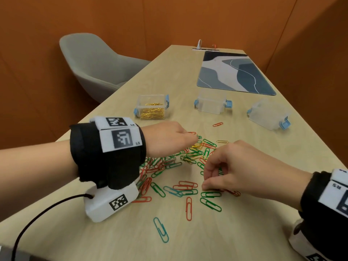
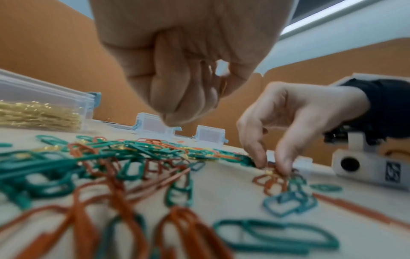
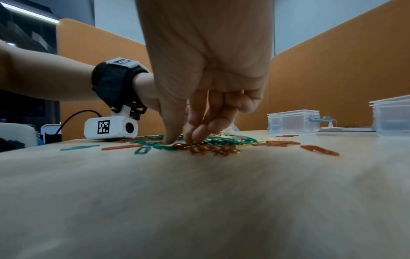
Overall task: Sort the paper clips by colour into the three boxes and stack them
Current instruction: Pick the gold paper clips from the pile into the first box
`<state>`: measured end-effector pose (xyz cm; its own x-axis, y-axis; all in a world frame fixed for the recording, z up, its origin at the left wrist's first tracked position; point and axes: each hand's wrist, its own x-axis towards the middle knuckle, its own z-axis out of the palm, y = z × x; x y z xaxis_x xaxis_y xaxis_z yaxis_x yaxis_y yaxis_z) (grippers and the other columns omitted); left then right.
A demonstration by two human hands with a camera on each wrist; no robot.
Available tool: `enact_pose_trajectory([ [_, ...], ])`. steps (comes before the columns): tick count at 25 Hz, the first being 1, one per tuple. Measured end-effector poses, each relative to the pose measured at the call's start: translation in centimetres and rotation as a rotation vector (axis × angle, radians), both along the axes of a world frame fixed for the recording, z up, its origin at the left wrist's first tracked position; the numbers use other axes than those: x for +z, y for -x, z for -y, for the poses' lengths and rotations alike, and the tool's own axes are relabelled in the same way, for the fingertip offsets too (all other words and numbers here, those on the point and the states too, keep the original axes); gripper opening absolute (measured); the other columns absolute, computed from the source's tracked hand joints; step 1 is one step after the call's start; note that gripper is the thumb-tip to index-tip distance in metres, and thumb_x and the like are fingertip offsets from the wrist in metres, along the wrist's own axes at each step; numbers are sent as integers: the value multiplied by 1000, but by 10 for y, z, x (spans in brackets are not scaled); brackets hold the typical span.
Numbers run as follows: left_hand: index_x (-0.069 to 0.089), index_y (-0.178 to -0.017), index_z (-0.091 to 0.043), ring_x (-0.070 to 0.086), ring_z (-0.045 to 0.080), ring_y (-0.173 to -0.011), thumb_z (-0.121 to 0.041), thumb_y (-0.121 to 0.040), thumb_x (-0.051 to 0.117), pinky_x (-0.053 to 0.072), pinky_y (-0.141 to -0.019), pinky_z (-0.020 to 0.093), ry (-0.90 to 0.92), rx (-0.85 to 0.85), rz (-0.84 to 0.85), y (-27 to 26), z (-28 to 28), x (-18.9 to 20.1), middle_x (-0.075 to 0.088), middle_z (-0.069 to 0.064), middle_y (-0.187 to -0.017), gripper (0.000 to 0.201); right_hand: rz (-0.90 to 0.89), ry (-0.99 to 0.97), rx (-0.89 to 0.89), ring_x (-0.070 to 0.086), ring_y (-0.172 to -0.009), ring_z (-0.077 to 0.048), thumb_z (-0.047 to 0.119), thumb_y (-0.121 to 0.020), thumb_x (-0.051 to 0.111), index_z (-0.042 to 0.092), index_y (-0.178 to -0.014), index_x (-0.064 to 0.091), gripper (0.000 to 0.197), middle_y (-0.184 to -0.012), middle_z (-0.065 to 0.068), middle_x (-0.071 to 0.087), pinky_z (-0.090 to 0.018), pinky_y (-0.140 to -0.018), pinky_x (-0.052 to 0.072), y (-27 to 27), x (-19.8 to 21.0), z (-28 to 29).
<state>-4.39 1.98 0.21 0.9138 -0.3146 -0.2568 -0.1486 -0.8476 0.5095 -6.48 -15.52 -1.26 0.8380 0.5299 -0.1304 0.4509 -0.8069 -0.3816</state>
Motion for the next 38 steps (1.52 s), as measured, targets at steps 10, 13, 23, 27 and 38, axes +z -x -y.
enact_pose_trajectory([
  [10, 44, -65, -12, 31, 6, -37, -12, -93, 39, 24, -29, 13, 630, 256, -552, -3, -23, 2, 42, 0, -53, 29, 24, 2, -55, 52, -59, -2, 24, -83, 57, 22, -80, 66, 10, -70, 8, 64, -10, -56, 41, -4, 2, -2],
  [13, 58, -79, -8, 39, 7, -46, -7, -92, 44, 31, -34, 13, 483, 198, -464, 3, -11, 0, 48, 1, -61, 19, 121, -24, -171, 52, -59, 1, 22, -82, 57, 27, -82, 68, 11, -68, 12, 62, -10, -53, 40, -7, 4, 4],
  [23, 75, -94, -23, 45, 6, -63, -30, -80, 70, 29, -53, 6, -141, -395, 183, 14, 36, -5, 51, -16, -66, 17, 137, 160, -410, 60, -81, -15, 26, -84, 57, 28, -84, 63, 7, -84, 8, 63, -29, -73, 52, -1, 5, 21],
  [27, 74, -88, -19, 47, -1, -49, -26, -81, 67, 33, -46, 2, -172, -369, 176, 12, 27, -9, 41, -12, -49, 12, 34, 154, -390, 61, -74, -10, 32, -77, 66, 23, -73, 66, 10, -75, 10, 64, -25, -71, 52, 9, 6, 29],
  [38, 34, -61, -17, 31, 13, -49, -30, -94, 33, 28, -47, 22, 44, -48, -86, 0, 11, -3, 34, -2, -57, 35, 22, -6, -246, 56, -67, -3, 33, -76, 71, 29, -88, 62, 16, -76, 10, 62, -18, -64, 45, 5, 3, 21],
])
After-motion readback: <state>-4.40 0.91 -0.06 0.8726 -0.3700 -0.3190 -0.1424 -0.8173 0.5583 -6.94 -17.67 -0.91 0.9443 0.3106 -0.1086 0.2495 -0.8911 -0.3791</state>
